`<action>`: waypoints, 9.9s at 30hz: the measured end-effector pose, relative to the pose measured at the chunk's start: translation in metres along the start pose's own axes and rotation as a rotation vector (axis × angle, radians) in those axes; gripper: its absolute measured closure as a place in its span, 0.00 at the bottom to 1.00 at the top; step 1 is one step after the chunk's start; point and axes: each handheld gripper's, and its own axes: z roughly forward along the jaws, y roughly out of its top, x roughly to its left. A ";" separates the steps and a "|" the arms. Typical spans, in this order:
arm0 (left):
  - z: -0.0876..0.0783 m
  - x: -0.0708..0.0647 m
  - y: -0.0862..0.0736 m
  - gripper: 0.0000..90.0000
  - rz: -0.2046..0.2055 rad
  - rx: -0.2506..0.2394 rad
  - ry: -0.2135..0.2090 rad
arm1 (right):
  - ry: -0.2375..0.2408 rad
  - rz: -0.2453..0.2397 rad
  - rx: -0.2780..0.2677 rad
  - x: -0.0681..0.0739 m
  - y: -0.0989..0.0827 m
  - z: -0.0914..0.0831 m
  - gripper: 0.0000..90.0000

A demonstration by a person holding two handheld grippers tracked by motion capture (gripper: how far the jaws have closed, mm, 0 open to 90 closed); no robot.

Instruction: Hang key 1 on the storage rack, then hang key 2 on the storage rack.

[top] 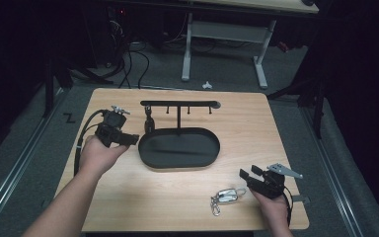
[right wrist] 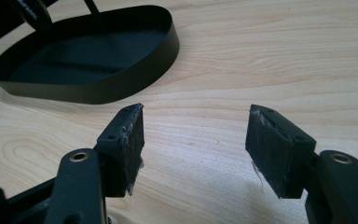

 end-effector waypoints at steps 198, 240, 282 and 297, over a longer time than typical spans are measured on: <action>0.030 0.012 -0.162 0.17 -0.007 -0.279 -0.133 | 0.099 -0.754 1.085 0.152 0.063 0.120 0.77; 0.034 0.006 -0.160 0.18 0.019 -0.254 -0.136 | 0.044 -0.481 0.533 0.118 0.113 0.025 0.78; 0.038 0.003 -0.156 0.18 0.049 -0.252 -0.154 | -0.118 -0.406 0.251 0.110 0.174 0.015 0.78; 0.036 0.004 -0.160 0.18 0.050 -0.247 -0.152 | -0.134 -0.423 0.286 0.119 0.194 0.039 0.78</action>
